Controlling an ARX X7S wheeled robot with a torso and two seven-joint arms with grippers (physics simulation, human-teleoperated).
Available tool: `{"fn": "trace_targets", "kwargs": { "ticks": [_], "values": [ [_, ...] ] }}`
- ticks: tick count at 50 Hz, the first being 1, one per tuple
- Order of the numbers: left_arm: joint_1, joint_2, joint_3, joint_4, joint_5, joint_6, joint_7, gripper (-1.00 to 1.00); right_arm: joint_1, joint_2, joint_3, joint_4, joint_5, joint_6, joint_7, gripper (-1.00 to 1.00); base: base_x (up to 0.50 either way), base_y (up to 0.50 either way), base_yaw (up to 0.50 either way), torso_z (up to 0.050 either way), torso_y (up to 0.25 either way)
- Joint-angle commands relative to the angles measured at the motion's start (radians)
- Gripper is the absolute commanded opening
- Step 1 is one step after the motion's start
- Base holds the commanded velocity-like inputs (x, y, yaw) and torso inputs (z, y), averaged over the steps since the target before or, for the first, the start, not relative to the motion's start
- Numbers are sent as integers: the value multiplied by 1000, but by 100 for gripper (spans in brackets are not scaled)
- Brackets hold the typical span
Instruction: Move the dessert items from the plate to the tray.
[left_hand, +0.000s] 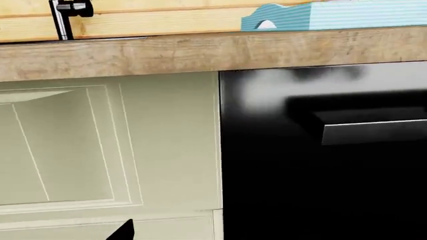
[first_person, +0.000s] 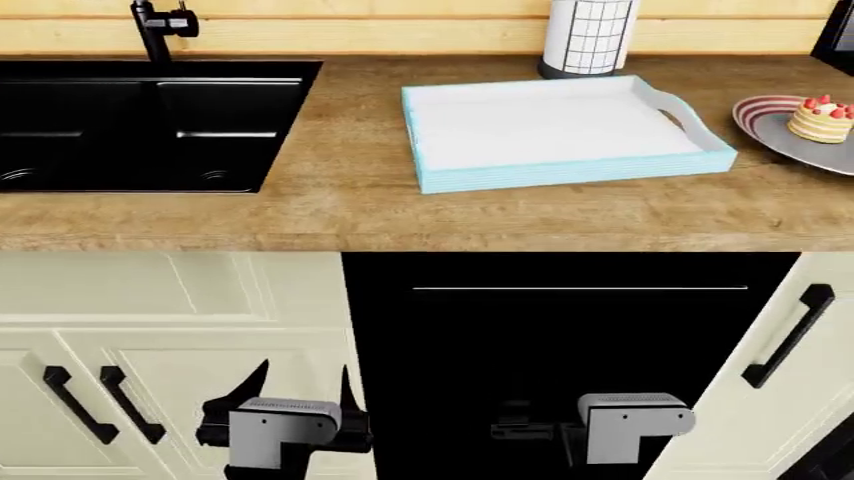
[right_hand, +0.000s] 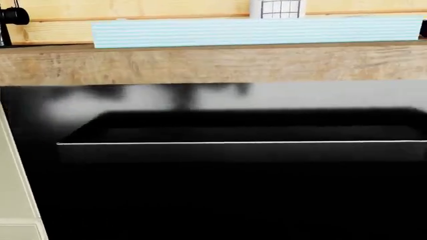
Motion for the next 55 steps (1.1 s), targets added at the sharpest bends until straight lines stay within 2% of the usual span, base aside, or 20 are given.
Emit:
{"fn": "trace_targets", "kwargs": {
  "ticks": [1, 20, 22, 25, 27, 33, 37, 44, 47, 50, 54, 55],
  "values": [
    [-6, -13, 18, -18, -13, 13, -15, 100, 5, 14, -18, 9, 14, -7, 14, 100, 0, -500, 0, 0, 0],
    [-2, -38, 30, 24, -51, -15, -37, 100, 7, 39, -43, -15, 29, -8, 38, 100, 0, -474, 0, 0, 0],
    [36, -80, -6, 145, -66, -65, -45, 100, 28, 74, -23, -244, 46, 124, 56, 100, 0, 0, 0, 0, 0],
    [52, -145, -64, 200, -84, -152, -48, 100, 88, 113, 3, -469, 76, 292, 75, 100, 0, 0, 0, 0, 0],
    [64, -185, -100, 196, -100, -194, -41, 100, 137, 133, 21, -583, 95, 401, 92, 100, 0, 0, 0, 0, 0],
    [87, -262, -145, 110, -97, -185, -17, 100, 301, 174, 71, -813, 176, 687, 127, 100, 0, 0, 0, 0, 0],
    [83, -291, -144, 4, -99, -162, 18, 100, 414, 192, 97, -902, 225, 835, 147, 100, 0, 0, 0, 0, 0],
    [111, -346, -140, -185, -95, -115, 82, 100, 585, 210, 101, -963, 274, 997, 164, 100, 0, 0, 0, 0, 0],
    [123, -354, -143, -421, -71, 5, 84, 100, 709, 228, 113, -945, 308, 1106, 158, 100, 0, 0, 0, 0, 0],
    [117, -345, -129, -728, -39, 168, 81, 100, 836, 258, 105, -838, 333, 1199, 129, 100, 0, 0, 0, 0, 0],
    [28, -318, -112, -1270, -8, 465, 72, 100, 952, 303, 80, -666, 321, 1204, 87, 100, 0, 0, 0, 0, 0],
    [63, -314, -121, -1274, -12, 457, 63, 100, 987, 317, 62, -614, 316, 1201, 70, 100, 0, 0, 0, 0, 0]
  ]
}}
